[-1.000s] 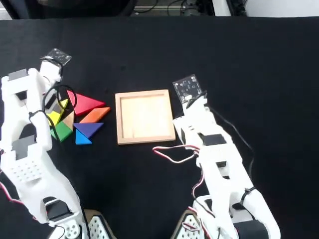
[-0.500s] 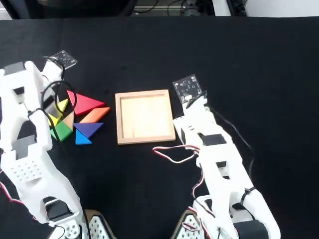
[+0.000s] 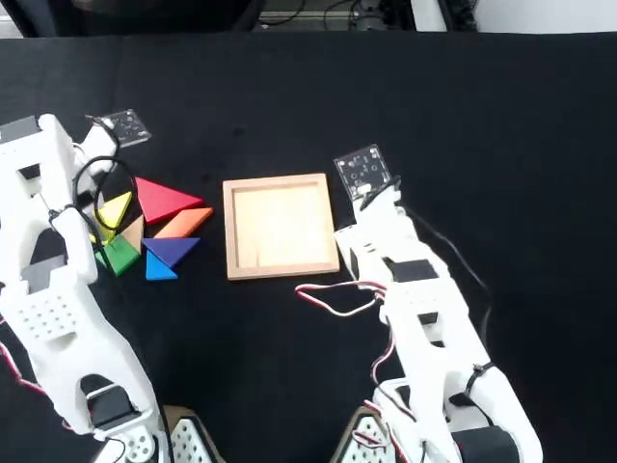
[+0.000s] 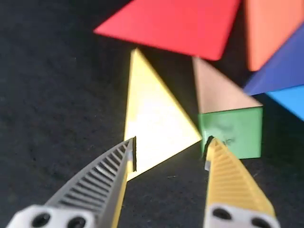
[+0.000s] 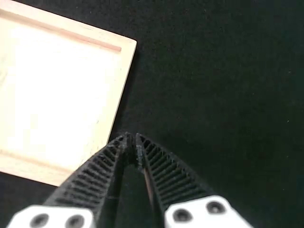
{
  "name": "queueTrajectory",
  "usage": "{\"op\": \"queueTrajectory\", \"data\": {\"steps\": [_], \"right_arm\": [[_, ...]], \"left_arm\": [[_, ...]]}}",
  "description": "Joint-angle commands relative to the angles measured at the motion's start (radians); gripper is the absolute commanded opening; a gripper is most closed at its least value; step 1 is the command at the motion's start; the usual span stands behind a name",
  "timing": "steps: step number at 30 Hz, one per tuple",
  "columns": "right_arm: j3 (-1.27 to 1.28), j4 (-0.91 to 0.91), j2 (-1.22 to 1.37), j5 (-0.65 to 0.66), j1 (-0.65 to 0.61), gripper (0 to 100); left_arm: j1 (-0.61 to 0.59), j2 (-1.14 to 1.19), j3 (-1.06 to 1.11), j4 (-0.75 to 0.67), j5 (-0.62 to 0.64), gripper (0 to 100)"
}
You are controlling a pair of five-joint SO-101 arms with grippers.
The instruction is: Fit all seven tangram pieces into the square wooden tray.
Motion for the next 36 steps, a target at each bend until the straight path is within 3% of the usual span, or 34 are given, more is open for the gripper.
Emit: {"op": "queueTrajectory", "data": {"steps": [1,13,25,29,36], "right_arm": [[-0.002,-0.017,0.002,0.002,-0.015,1.1],[0.008,-0.021,0.002,0.002,-0.015,1.1],[0.005,-0.021,0.002,0.003,-0.017,1.1],[0.004,-0.021,0.002,0.003,-0.017,1.1],[0.004,-0.021,0.001,0.003,-0.017,1.1]], "left_arm": [[-0.018,0.034,-0.085,-0.006,-0.014,25],[-0.010,0.133,-0.232,0.094,-0.181,25],[-0.004,0.272,-0.366,0.195,-0.258,25],[-0.004,0.290,-0.397,0.172,-0.253,25],[0.013,0.373,-0.484,0.086,-0.118,26]]}}
